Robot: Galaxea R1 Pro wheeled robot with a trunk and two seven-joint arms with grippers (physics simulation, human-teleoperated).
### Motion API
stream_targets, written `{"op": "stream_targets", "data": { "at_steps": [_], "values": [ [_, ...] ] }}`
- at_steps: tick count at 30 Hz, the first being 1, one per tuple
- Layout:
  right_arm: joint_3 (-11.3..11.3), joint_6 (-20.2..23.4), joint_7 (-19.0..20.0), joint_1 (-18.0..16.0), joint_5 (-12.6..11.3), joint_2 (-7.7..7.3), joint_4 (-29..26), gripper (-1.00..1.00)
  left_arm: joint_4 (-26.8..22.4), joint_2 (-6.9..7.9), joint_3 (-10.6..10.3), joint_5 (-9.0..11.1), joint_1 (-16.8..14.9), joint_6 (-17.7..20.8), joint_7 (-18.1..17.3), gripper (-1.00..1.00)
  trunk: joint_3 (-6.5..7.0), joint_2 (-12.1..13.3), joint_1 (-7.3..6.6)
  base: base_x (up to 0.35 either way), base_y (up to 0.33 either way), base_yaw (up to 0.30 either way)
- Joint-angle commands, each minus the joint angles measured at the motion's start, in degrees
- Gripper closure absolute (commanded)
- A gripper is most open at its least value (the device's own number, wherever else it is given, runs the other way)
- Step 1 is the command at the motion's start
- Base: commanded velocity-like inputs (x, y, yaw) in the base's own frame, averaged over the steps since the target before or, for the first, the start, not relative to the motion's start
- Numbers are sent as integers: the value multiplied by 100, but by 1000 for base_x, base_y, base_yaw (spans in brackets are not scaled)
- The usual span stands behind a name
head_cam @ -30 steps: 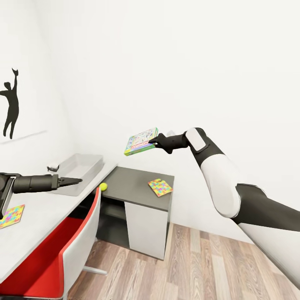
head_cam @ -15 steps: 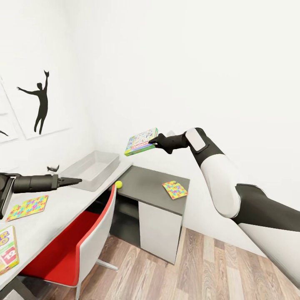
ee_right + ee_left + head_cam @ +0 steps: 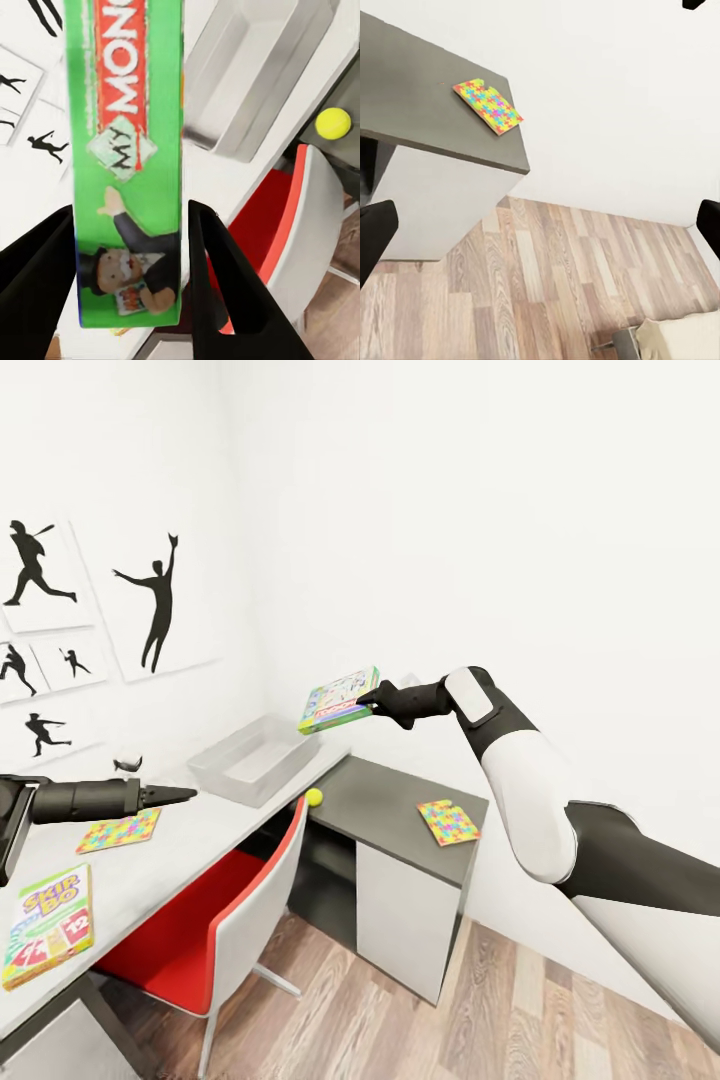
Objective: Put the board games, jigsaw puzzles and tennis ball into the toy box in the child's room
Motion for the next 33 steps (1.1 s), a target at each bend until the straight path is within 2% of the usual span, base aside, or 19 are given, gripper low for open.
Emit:
{"op": "stream_targets", "data": {
  "at_steps": [1, 13, 33],
  "values": [
    [-46, 28, 39, -6, 45, 5, -3, 100, -4, -2, 7, -61, -5, 58, -53, -100, -10, -8, 2, 0, -6, 288],
    [-46, 28, 40, 3, 50, 5, -3, 100, -4, -9, 7, -55, -4, 58, -53, -100, -10, -8, 2, 18, -19, 288],
    [-46, 28, 41, 3, 53, 5, -3, 100, -4, -28, 7, -59, -6, 58, -53, -100, -10, -8, 2, 193, -221, 279]
  ]
}}
